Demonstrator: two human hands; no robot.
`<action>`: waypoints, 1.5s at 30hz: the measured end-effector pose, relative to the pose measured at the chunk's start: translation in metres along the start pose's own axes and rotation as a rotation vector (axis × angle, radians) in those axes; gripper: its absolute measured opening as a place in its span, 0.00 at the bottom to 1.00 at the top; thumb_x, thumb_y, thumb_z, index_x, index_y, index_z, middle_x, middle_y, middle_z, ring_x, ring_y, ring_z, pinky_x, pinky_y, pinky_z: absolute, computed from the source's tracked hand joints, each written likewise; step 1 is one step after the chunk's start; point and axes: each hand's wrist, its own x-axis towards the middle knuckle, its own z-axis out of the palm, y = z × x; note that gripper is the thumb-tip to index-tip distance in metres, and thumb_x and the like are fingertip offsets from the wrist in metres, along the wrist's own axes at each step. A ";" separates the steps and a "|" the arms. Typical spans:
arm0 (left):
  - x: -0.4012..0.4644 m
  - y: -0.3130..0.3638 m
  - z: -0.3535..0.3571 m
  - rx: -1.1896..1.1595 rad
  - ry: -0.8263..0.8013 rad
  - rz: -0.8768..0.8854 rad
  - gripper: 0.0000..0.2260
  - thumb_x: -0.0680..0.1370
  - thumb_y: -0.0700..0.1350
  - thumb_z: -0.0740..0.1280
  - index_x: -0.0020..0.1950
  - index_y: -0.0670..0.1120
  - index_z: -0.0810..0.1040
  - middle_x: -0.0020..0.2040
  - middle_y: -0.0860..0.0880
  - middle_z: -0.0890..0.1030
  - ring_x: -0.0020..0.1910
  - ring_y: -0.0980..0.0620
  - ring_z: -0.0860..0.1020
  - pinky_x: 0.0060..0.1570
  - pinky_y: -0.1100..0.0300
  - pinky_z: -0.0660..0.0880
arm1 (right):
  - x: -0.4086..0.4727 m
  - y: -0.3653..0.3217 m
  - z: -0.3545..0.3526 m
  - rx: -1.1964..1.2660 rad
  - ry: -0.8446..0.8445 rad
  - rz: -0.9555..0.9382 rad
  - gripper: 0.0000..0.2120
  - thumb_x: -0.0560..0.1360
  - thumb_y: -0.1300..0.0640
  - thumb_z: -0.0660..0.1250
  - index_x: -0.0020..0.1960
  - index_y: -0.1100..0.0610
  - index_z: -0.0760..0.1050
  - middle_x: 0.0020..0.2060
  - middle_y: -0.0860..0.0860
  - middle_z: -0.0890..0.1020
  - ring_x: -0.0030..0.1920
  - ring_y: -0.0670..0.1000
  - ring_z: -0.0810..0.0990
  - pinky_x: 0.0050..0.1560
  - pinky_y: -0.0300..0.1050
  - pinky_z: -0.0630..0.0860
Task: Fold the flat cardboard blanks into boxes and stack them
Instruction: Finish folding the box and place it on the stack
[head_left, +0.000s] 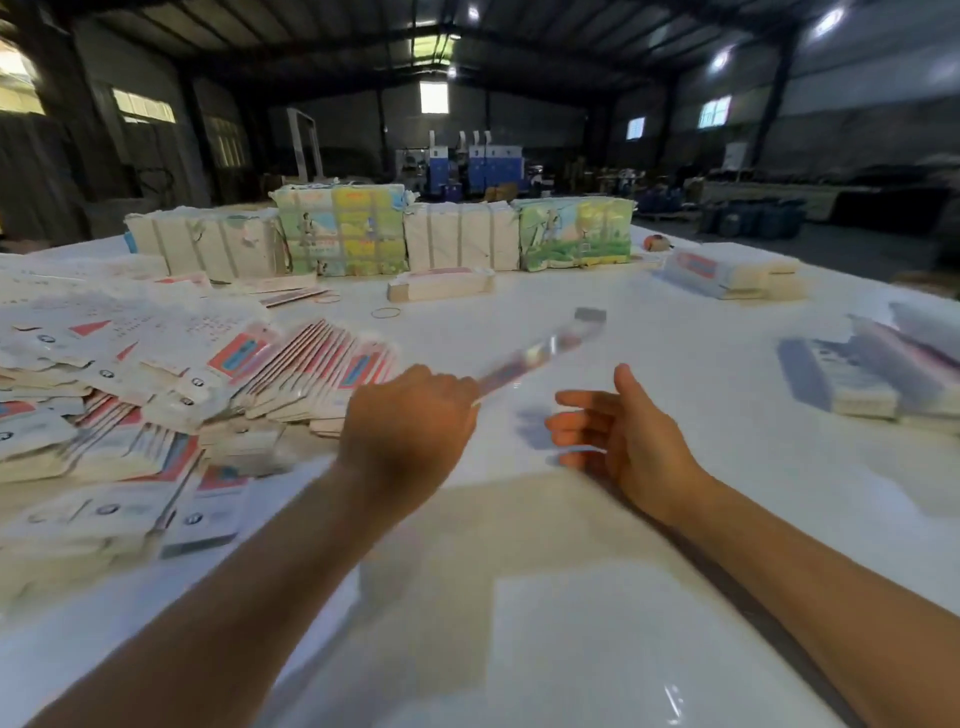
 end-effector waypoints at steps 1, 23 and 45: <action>-0.010 0.012 0.004 -0.011 0.030 0.090 0.08 0.74 0.47 0.64 0.39 0.47 0.81 0.30 0.51 0.77 0.29 0.51 0.76 0.22 0.63 0.64 | -0.001 -0.004 -0.004 0.186 -0.019 0.088 0.30 0.78 0.37 0.51 0.44 0.61 0.78 0.30 0.56 0.82 0.29 0.53 0.81 0.27 0.43 0.78; -0.022 0.023 0.019 -0.244 -0.115 -0.083 0.32 0.71 0.65 0.55 0.57 0.39 0.78 0.37 0.42 0.79 0.31 0.44 0.78 0.29 0.61 0.67 | -0.018 0.009 0.015 -0.125 0.077 -0.078 0.07 0.77 0.57 0.66 0.48 0.61 0.77 0.38 0.59 0.80 0.28 0.51 0.76 0.27 0.44 0.76; -0.023 0.028 0.022 -0.326 -0.143 -0.136 0.37 0.70 0.69 0.46 0.63 0.44 0.73 0.46 0.46 0.81 0.39 0.46 0.80 0.32 0.63 0.65 | -0.025 0.020 0.025 -0.423 0.042 -0.317 0.19 0.77 0.63 0.62 0.67 0.51 0.70 0.43 0.53 0.78 0.36 0.45 0.76 0.36 0.37 0.76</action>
